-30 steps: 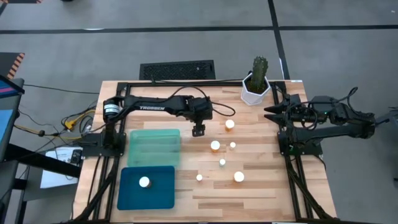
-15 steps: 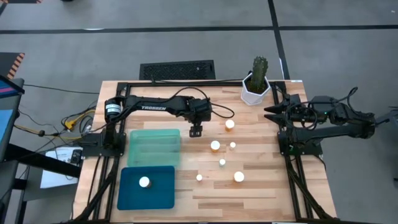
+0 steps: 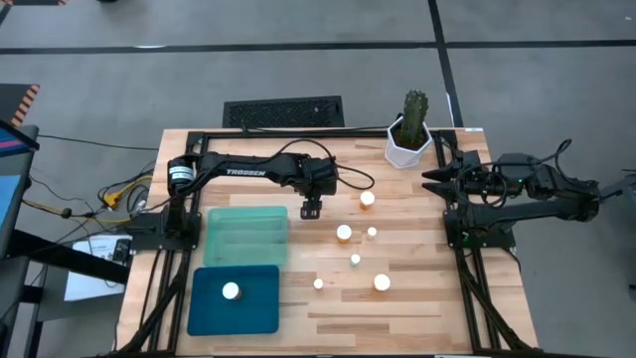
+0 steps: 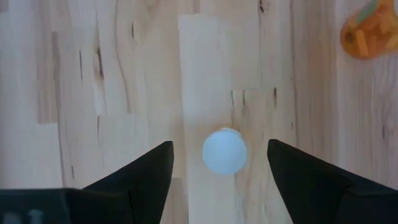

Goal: Pick and place medicine bottles into bin by pill shape (circle, oval)
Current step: Put the small orange pill bottle into the green bin

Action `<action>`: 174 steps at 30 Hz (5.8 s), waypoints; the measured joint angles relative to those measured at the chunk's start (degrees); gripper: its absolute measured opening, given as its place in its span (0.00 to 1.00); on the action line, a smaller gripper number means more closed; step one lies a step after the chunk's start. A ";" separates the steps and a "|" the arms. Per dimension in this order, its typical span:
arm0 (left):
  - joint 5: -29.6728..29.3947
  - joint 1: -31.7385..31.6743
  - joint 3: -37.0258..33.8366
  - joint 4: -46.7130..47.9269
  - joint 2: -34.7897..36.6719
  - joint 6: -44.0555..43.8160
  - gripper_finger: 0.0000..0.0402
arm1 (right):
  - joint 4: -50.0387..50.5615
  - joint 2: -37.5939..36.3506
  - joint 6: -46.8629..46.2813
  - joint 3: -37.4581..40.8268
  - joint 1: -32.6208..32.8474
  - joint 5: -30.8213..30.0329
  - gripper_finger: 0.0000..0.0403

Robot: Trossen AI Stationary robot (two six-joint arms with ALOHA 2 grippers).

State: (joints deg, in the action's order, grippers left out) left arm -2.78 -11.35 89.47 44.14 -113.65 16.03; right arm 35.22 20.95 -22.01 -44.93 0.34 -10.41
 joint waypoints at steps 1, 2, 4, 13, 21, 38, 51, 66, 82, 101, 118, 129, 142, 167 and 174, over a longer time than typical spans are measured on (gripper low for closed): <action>0.08 0.00 0.00 0.00 0.00 0.38 0.61 | 0.00 0.00 0.00 0.00 0.00 0.01 0.45; 0.02 0.00 0.00 -0.02 0.00 0.74 0.60 | 0.00 0.00 0.00 0.00 0.00 0.01 0.45; 0.01 0.00 0.00 -0.03 0.00 1.11 0.59 | 0.01 0.00 0.01 0.00 0.00 0.01 0.45; 0.42 -0.07 -0.08 -0.63 -1.66 1.94 0.58 | 0.14 -0.02 -0.01 0.00 0.00 0.00 0.46; -0.51 -0.07 -0.04 0.02 -1.97 3.26 0.58 | 0.99 -0.02 -0.01 0.02 0.00 0.01 0.45; 1.52 -0.44 -0.04 0.14 -1.97 4.75 0.40 | 1.06 -0.02 -0.03 0.02 0.00 0.00 0.45; 1.54 -0.44 -0.04 0.22 -1.95 5.78 0.30 | 1.06 0.00 -0.03 0.02 0.00 0.00 0.44; 0.98 -0.44 -0.02 1.01 -0.83 1.77 0.27 | 1.06 -0.01 -0.02 0.02 -0.01 0.00 0.44; -1.38 3.51 0.00 12.54 14.26 -12.92 0.27 | 1.13 -0.01 -0.01 0.02 0.00 0.00 0.44; -15.91 20.89 -1.41 33.07 25.59 -34.71 0.29 | 1.21 0.00 -0.01 0.02 0.00 0.00 0.44; -14.14 22.14 -34.35 18.11 38.86 -45.24 0.29 | 1.20 -0.02 -0.03 0.02 -0.01 -0.02 0.44; -14.41 22.08 -44.65 13.20 42.56 -46.54 0.29 | 1.19 -0.02 -0.03 0.02 0.00 -0.07 0.44; -15.96 20.48 -46.62 10.16 42.36 -46.15 0.29 | 1.19 -0.02 -0.05 0.02 -0.07 -0.15 0.44; -15.13 15.96 -47.32 6.39 42.34 -39.23 0.29 | 1.17 0.00 0.02 0.02 -0.07 -0.17 0.43; -14.26 15.96 -48.42 6.01 42.40 -40.72 0.29 | 1.17 -0.01 0.02 0.02 -0.07 -0.17 0.43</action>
State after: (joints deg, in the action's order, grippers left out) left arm -17.04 4.60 41.06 50.15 -71.24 -24.69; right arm 36.38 20.94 -22.00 -44.91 0.27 -10.58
